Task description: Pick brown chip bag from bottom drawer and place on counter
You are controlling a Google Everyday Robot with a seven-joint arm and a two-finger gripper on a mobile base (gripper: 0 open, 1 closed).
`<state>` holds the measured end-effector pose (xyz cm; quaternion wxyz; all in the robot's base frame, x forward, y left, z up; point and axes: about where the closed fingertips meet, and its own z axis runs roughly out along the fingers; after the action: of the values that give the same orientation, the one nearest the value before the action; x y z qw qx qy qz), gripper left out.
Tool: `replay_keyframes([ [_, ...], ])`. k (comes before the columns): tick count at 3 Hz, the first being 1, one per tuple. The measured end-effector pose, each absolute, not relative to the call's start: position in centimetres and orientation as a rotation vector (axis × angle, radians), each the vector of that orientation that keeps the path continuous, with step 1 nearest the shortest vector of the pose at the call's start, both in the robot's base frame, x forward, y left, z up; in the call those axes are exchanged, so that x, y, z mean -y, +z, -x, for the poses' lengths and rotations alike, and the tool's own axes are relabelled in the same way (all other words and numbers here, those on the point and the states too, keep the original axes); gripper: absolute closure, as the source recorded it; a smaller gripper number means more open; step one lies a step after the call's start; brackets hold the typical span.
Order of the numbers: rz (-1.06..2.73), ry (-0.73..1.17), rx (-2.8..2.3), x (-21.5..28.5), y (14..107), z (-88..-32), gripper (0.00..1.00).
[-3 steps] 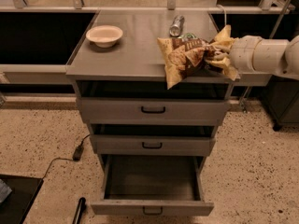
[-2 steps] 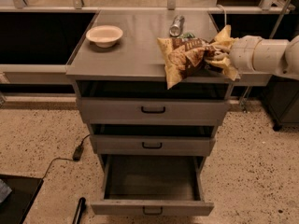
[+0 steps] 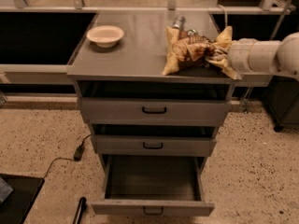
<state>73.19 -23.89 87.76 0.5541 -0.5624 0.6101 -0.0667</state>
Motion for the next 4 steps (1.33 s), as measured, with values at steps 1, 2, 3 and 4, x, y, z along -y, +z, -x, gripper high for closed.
replay_keyframes([
  [1, 1.339, -0.145, -1.474, 24.33, 86.44, -73.92, 1.00],
  [2, 1.339, -0.145, -1.474, 24.33, 86.44, -73.92, 0.83],
  [3, 1.339, -0.144, -1.474, 24.32, 86.44, -73.93, 0.61],
  [4, 1.339, -0.144, -1.474, 24.32, 86.44, -73.93, 0.37],
])
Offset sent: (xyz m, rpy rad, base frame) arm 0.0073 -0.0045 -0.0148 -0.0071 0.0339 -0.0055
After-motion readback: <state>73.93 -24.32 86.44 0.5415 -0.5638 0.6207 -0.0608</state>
